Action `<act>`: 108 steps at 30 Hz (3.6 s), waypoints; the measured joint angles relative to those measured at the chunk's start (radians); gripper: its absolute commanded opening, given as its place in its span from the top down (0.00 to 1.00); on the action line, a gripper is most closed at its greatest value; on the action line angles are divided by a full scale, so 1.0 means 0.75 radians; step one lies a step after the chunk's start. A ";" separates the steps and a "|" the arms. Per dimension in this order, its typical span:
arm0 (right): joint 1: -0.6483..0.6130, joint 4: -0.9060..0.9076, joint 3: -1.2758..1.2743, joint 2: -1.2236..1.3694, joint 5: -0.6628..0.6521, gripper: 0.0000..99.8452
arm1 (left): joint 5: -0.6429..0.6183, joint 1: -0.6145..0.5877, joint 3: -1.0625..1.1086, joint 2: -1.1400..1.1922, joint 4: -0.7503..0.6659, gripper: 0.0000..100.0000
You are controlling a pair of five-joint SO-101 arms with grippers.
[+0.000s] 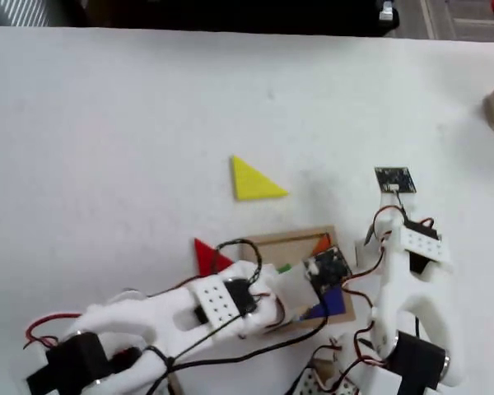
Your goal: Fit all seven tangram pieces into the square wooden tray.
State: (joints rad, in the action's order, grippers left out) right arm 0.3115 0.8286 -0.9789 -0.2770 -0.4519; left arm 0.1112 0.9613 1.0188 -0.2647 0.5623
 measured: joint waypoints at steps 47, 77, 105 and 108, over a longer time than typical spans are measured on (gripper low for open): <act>0.000 0.000 0.000 0.000 0.000 0.98 | 0.000 0.070 0.094 -0.057 -0.119 0.96; 0.000 0.000 0.000 0.000 0.000 0.98 | -0.127 -0.291 -0.041 0.119 -0.070 0.96; 0.000 0.000 0.000 0.000 0.000 0.98 | -0.135 -0.053 -0.135 0.180 0.072 0.96; 0.000 0.000 0.000 0.000 0.000 0.98 | -0.137 -0.053 -0.135 0.184 0.037 0.96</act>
State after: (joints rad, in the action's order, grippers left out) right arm 0.3115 0.8286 -0.9789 -0.2770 -0.4519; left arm 0.0084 0.9214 0.9175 -0.1266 0.5900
